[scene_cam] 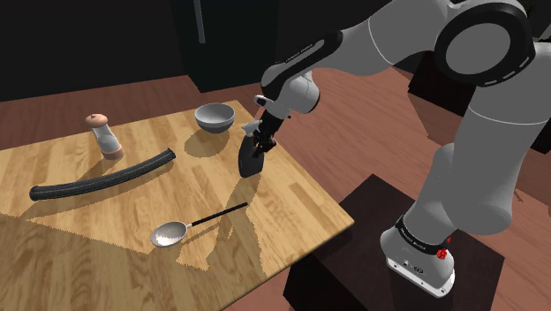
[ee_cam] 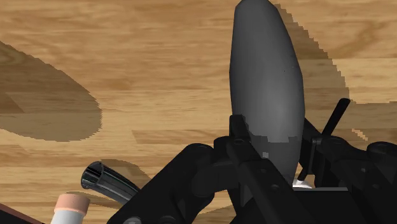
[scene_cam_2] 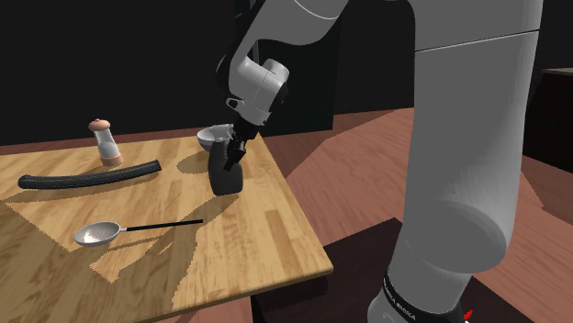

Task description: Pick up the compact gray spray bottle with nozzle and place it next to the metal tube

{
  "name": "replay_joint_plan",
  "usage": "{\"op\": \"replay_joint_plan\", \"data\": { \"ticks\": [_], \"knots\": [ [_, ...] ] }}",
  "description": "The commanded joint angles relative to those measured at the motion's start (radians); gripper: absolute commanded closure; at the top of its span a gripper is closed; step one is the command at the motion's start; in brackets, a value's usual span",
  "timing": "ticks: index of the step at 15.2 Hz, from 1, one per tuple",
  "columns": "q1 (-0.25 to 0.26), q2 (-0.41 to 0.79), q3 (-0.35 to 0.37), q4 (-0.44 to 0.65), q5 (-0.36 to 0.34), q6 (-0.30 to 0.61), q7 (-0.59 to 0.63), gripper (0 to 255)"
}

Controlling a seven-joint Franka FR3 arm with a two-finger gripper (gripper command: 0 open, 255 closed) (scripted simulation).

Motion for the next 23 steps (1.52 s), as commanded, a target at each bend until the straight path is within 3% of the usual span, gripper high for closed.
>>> {"op": "replay_joint_plan", "data": {
  "ticks": [1,23],
  "knots": [
    [0.001,-0.01,-0.003,0.0,-0.012,-0.006,0.012,255],
    [0.011,-0.192,-0.034,0.069,-0.229,-0.175,0.252,255]
  ]
}}
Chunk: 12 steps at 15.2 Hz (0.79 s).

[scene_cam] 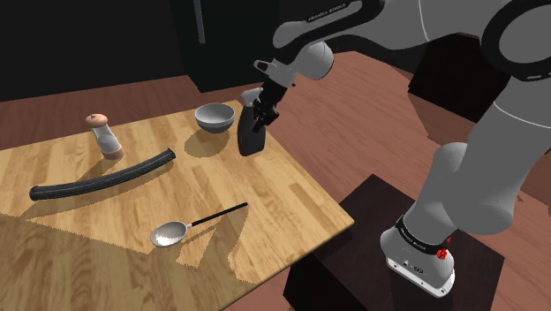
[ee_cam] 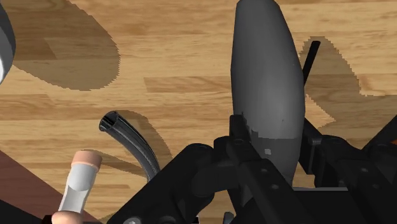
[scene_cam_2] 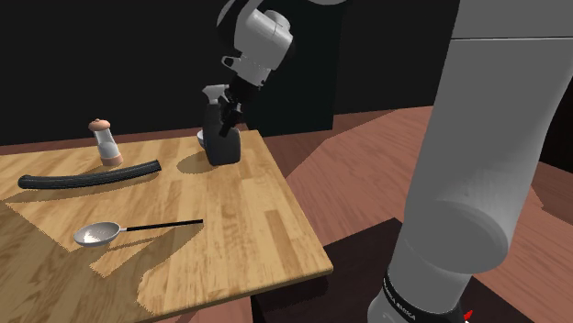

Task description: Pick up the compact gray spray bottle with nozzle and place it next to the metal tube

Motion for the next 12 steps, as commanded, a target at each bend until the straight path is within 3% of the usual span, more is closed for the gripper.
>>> {"op": "replay_joint_plan", "data": {
  "ticks": [1,12],
  "knots": [
    [0.0,-0.012,0.0,0.012,-0.016,-0.018,0.021,255],
    [-0.004,-0.066,-0.003,0.092,-0.086,-0.124,0.115,255]
  ]
}}
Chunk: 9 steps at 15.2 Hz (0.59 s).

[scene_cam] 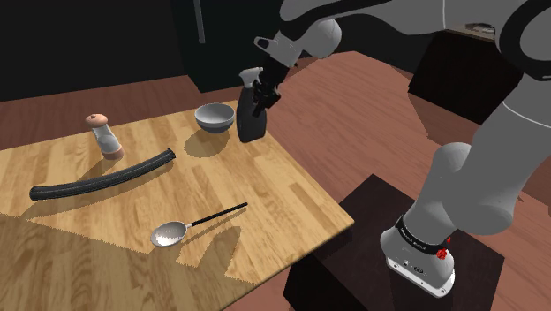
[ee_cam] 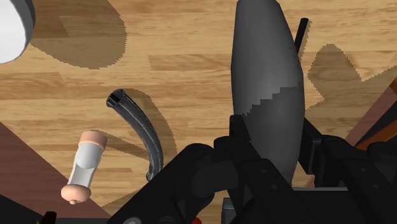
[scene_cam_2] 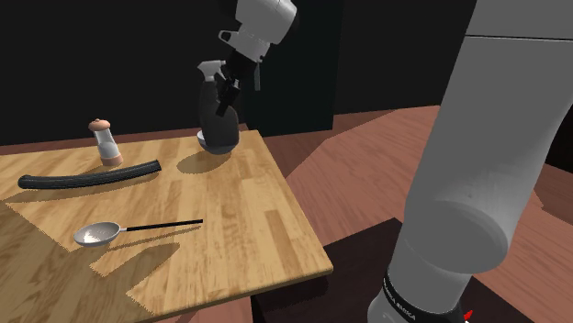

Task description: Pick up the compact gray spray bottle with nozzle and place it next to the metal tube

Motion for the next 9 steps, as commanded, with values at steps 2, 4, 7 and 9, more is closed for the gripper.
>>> {"op": "replay_joint_plan", "data": {
  "ticks": [2,4,7,9],
  "knots": [
    [-0.002,-0.008,-0.001,0.031,-0.015,-0.033,0.024,255],
    [-0.003,-0.014,-0.001,0.05,-0.025,-0.054,0.039,255],
    [-0.004,-0.023,-0.002,0.079,-0.038,-0.086,0.06,255],
    [-0.005,-0.027,-0.002,0.1,-0.045,-0.107,0.074,255]
  ]
}}
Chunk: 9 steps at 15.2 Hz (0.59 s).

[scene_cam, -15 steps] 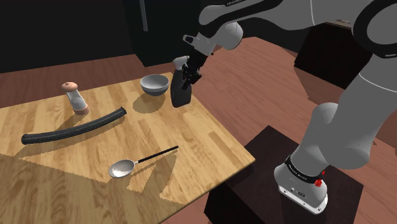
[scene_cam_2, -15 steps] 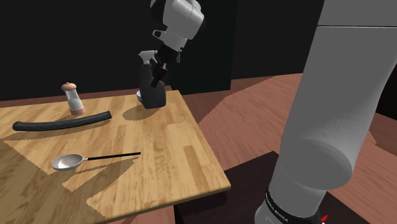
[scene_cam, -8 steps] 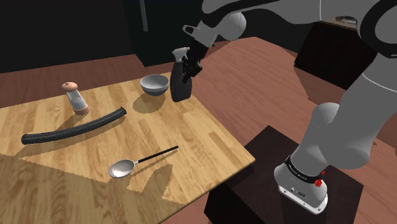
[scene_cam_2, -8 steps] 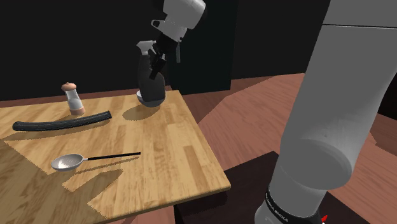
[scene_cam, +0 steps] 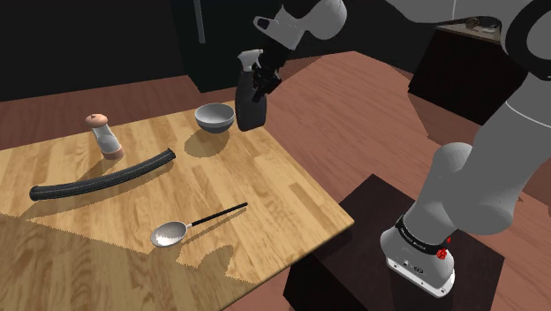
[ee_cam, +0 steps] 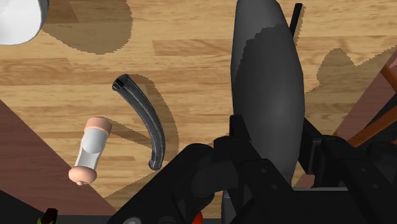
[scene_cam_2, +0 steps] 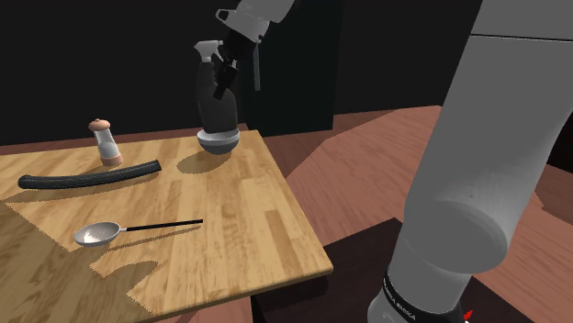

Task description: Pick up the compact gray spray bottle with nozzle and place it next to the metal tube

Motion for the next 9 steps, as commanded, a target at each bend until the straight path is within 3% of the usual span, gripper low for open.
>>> {"op": "replay_joint_plan", "data": {
  "ticks": [1,9],
  "knots": [
    [-0.001,-0.007,0.0,0.019,-0.009,-0.022,0.014,255],
    [-0.004,-0.014,-0.003,0.114,-0.031,-0.112,0.066,255]
  ]
}}
